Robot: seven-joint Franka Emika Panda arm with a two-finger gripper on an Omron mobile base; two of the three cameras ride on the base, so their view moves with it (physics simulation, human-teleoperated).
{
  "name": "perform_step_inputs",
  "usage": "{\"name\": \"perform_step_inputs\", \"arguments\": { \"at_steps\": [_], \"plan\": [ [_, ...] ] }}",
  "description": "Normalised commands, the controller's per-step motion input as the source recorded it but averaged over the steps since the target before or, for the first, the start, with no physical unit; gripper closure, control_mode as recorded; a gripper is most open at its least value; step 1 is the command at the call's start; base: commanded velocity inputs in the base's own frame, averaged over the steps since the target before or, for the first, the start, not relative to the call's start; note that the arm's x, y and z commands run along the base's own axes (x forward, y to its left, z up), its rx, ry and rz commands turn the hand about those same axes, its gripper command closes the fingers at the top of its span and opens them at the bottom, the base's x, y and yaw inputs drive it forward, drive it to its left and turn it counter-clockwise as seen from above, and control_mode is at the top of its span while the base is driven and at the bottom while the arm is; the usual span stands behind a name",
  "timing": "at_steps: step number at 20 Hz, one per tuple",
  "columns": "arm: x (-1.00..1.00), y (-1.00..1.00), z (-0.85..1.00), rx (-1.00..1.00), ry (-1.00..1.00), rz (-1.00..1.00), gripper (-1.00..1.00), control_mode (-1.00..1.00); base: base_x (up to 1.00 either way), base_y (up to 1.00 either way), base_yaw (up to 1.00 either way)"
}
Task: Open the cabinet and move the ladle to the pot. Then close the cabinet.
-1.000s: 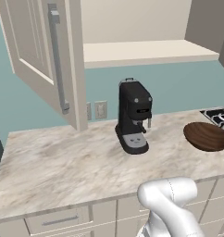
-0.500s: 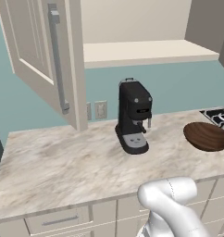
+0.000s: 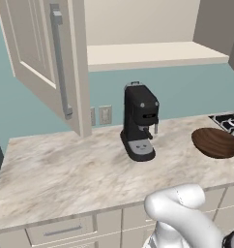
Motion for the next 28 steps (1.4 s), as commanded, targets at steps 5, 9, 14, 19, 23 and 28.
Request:
{"name": "perform_step_inputs", "arguments": {
  "at_steps": [5, 9, 14, 19, 23, 28],
  "plan": [
    [0.96, -0.07, 0.00, 0.15, -0.04, 0.13, -1.00, -1.00, 0.00, 0.00, 0.00],
    [0.62, 0.00, 0.02, 0.12, -0.08, 0.12, -1.00, -1.00, 0.00, 0.00, 0.00],
    [0.15, 0.14, 0.12, 0.02, -0.17, 0.07, -1.00, -1.00, 0.00, 0.00, 0.00],
    [0.09, 0.52, 0.24, -0.02, -0.21, 0.00, -1.00, -1.00, 0.00, 0.00, 0.00],
    [0.00, 0.78, 0.45, -0.14, -0.21, 0.00, -1.00, -1.00, 0.00, 0.00, 0.00],
    [0.00, 0.81, 0.52, -0.24, -0.09, -0.06, -1.00, -1.00, 0.00, 0.00, 0.00]
  ]
}}
